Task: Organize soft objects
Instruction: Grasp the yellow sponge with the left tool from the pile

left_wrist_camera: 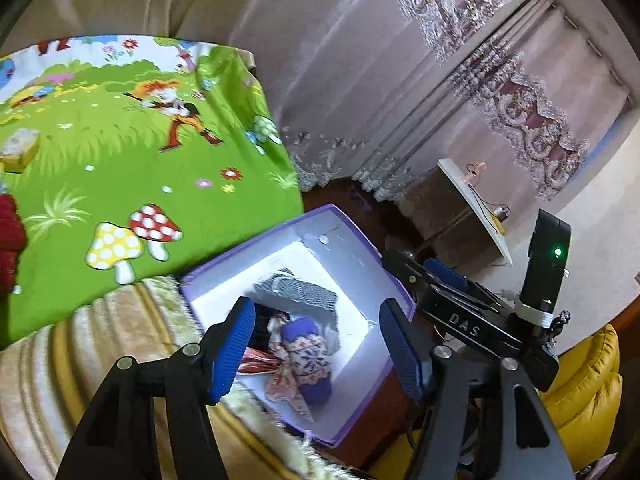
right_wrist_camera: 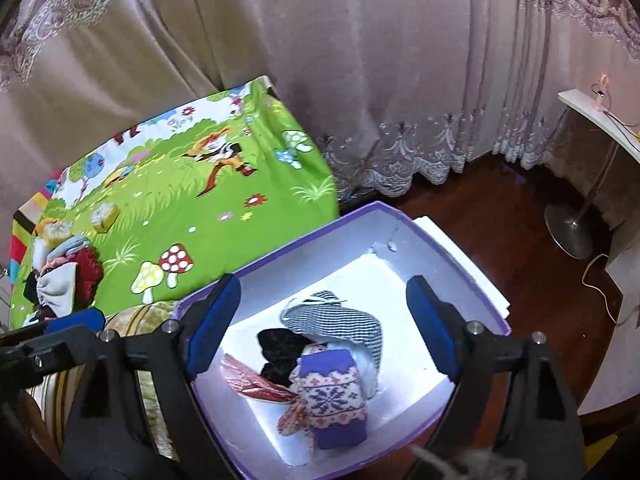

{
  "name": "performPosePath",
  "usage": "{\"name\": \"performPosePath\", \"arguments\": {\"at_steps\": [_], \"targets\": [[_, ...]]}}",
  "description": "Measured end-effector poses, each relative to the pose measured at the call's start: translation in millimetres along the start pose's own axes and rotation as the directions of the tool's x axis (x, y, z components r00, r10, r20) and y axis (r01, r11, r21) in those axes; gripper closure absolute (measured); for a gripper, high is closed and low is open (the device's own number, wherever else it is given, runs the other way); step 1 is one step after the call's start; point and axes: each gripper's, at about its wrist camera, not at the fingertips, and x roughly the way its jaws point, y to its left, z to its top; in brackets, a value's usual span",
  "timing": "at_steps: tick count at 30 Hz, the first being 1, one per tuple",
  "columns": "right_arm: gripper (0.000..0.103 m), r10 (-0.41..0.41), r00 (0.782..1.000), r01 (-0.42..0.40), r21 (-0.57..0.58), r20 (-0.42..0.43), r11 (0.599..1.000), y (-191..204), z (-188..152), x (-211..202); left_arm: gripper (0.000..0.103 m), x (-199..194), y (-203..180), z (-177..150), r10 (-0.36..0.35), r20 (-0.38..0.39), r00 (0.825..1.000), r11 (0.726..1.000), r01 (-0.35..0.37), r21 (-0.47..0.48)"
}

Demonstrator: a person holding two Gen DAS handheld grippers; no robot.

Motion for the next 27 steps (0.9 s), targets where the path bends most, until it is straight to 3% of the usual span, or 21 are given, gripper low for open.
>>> {"name": "performPosePath", "arguments": {"at_steps": [7,14,20,27], "targets": [[0.016,0.067,0.997,-0.069,-0.064,-0.022,0.996,33,0,3,0.037,-38,41,1,0.094,0.060,0.994,0.995,-0.092,-0.046],[0.016,0.132,0.990,-0.137,-0.128,-0.046,0.982,70,1,4,0.037,-89,106,-6,0.199,0.121,0.973,0.969,-0.176,-0.174],[0.016,0.184,0.980,-0.195,-0.197,-0.074,0.961,108,4,8,0.037,-136,157,-9,0.298,0.160,0.941,0.934,-0.253,-0.251],[0.016,0.238,0.966,-0.258,-0.259,-0.106,0.931,154,9,20,0.037,-179,215,1,0.439,0.168,0.882,0.874,-0.376,-0.308]]}}
